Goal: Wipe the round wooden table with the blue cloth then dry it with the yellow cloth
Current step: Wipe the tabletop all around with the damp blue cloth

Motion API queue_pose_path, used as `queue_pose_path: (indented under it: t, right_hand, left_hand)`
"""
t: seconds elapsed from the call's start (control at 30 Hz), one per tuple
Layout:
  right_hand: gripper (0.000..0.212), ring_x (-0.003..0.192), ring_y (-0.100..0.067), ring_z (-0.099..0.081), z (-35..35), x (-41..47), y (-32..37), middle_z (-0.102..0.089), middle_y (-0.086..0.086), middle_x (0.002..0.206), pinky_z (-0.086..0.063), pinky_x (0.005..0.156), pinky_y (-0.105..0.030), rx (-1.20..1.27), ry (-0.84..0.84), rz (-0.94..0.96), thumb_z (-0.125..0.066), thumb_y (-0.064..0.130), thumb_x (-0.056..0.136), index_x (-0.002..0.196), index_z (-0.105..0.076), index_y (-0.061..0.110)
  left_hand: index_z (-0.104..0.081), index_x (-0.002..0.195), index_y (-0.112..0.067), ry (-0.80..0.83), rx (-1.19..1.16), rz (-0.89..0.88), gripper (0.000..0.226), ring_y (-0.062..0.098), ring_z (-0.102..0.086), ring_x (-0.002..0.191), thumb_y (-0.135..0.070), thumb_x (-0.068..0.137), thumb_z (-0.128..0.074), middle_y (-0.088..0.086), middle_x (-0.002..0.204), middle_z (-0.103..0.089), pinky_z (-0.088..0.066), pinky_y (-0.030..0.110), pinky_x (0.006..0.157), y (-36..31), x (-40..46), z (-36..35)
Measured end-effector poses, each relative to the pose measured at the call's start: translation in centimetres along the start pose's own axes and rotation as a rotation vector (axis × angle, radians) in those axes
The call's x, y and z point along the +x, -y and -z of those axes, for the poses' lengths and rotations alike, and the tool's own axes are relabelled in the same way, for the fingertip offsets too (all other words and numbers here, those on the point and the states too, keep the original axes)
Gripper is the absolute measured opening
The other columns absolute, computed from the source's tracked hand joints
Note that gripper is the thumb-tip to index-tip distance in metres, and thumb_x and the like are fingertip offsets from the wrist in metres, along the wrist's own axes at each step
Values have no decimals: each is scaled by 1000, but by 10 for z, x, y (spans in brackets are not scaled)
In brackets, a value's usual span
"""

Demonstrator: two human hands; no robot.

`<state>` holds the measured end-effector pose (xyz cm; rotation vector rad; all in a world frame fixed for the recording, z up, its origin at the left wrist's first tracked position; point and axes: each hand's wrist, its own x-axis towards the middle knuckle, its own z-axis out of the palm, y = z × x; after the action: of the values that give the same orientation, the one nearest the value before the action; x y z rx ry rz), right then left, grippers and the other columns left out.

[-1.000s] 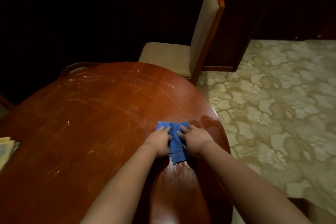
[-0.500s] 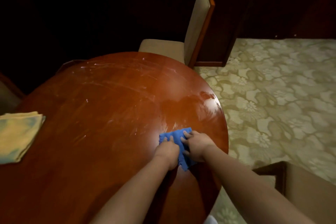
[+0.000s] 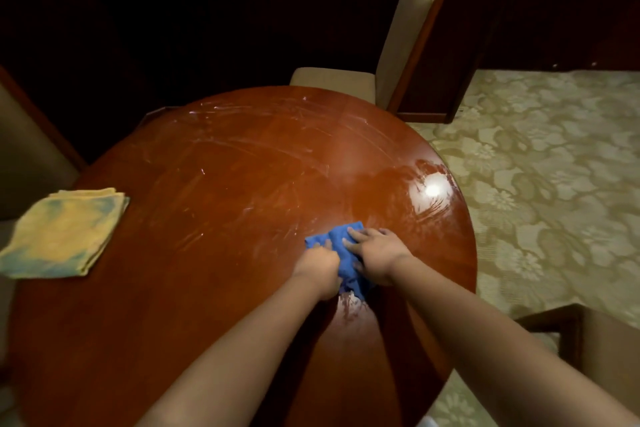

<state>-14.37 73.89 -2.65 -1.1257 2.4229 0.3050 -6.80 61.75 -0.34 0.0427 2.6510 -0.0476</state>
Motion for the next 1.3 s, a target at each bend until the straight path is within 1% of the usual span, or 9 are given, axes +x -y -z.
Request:
queue_pose_path:
  t: [0.13,0.27,0.37,0.6,0.67,0.83,1.03,1.17,1.3]
  right_hand:
    - [52,145,-20,-14,-17,-32,21,-7,0,162,-13,116,-42,26,-24,93,-33,40,102,151,-23,27]
    - [55,147,-16,-6,-26,-51,37,-4,2,162,0,117,-44,61,-24,116,-34,41,101,153,-21,29]
    - [55,147,-15,-6,-17,-36,30,-2,3,162,2,117,-46,35,1,87,-31,43,102,153,-17,29]
    - [57,148,-15,-1,-3,-6,25,5,4,162,0,118,-45,63,24,-31,-25,44,103,155,-7,28]
    - [56,148,-14,0,-13,-22,31,4,4,162,2,117,-44,80,3,-2,-26,44,103,155,-10,29]
    - [55,148,-12,3,-38,-65,46,3,5,162,8,116,-42,136,-37,36,-26,44,103,154,-12,31]
    - [57,148,-12,-1,-21,-39,12,3,4,162,6,118,-46,84,-24,-95,-23,46,103,155,-7,29]
    - [56,148,-12,1,-36,-53,11,5,4,162,6,117,-45,164,-48,-193,-18,46,103,155,-4,29]
    - [84,148,-11,6,-58,-85,10,9,5,161,8,116,-43,184,-49,-180,17,69,80,154,1,31]
  left_hand:
    - [-59,119,-4,24,13,-69,38,34,-53,113,-30,95,-42,21,136,-47,-44,36,89,-1,-39,-17]
    - [-53,129,-5,64,-15,-112,45,36,-38,131,-28,94,-39,23,150,-28,-38,39,101,7,-66,-35]
    - [-57,123,-6,33,-34,-116,39,34,-43,126,-27,95,-39,22,147,-34,-41,37,96,22,-47,-28]
    - [-54,131,-9,-7,-74,-93,43,31,-35,135,-30,96,-40,18,155,-23,-36,36,105,42,-10,-19]
    - [-52,132,-8,-36,-95,-126,45,31,-28,139,-32,96,-42,19,154,-22,-30,37,108,34,-28,-31]
    - [-20,151,-8,-59,-120,-194,63,32,2,147,-35,97,-36,19,158,0,-2,35,118,14,-80,-61]
    - [-45,140,-9,-86,-123,-157,46,30,-17,144,-26,98,-37,17,157,-16,-22,33,112,13,-22,-28]
    - [-44,140,-4,-99,-91,-149,47,31,-17,143,-28,101,-33,20,156,-17,-17,36,114,-8,-14,-24]
    - [-52,133,-7,-97,-81,-218,45,32,-19,143,-33,102,-33,15,156,-21,-24,40,112,-20,-17,-37]
